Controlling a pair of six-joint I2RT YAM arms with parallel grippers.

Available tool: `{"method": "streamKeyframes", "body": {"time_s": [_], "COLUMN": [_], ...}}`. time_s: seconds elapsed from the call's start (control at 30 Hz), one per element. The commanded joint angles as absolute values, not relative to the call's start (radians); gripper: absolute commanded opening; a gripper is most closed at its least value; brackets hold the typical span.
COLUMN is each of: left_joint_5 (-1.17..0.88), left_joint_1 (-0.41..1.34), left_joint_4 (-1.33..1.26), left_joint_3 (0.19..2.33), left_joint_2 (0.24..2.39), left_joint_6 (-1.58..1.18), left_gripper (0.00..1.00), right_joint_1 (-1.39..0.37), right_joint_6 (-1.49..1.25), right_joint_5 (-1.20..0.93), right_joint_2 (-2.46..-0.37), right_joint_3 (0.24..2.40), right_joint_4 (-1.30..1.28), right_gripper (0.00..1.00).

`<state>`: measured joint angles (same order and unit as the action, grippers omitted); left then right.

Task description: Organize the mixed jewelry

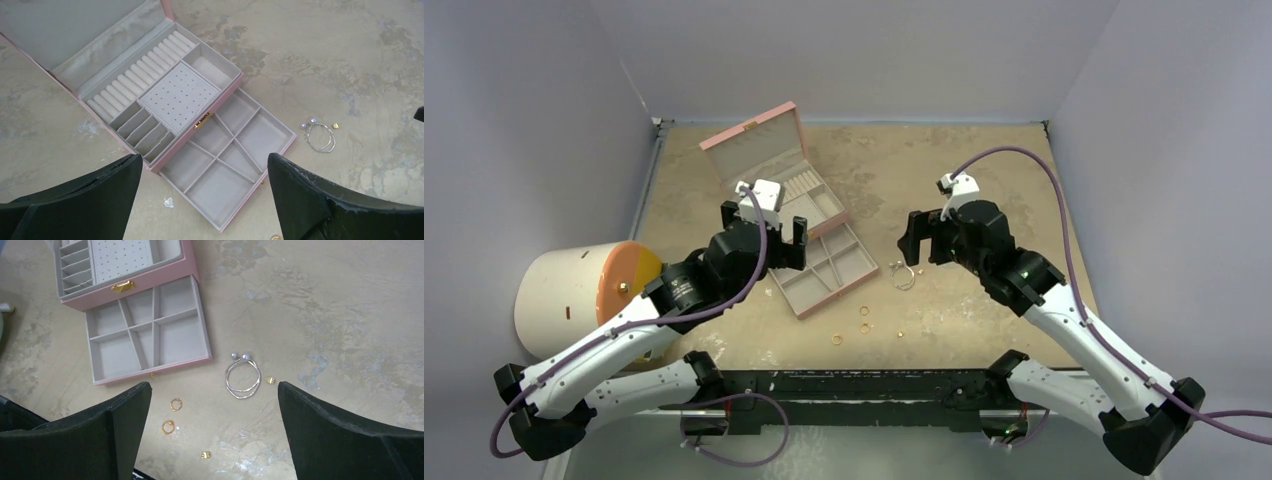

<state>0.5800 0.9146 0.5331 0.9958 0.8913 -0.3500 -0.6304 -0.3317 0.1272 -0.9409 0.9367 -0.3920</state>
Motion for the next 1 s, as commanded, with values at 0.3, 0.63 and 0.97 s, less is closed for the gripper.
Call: {"method": "streamKeyframes", "body": {"time_s": [0.3, 0.63, 0.97], "left_joint_5": [0.690, 0.649, 0.680], "left_joint_1": [0.927, 0.928, 0.928], "left_joint_4": [0.447, 0.437, 0.446], "left_joint_3": [0.991, 0.994, 0.984], "left_joint_2": [0.841, 0.805, 0.788], "left_joint_6": [-0.318, -0.328, -0.322], "left_gripper": [0.95, 0.94, 0.94], "right_joint_1": [-0.643, -0.646, -0.678], "right_joint_6": [-0.339, -0.425, -0.578], "right_joint_5": [0.155, 0.138, 0.218], "right_joint_2": [-0.939, -1.042, -1.217], "right_joint_3": [0.972, 0.954, 0.941], "right_joint_4": [-0.405, -0.334, -0.292], "right_gripper": [0.98, 0.89, 0.73]}}
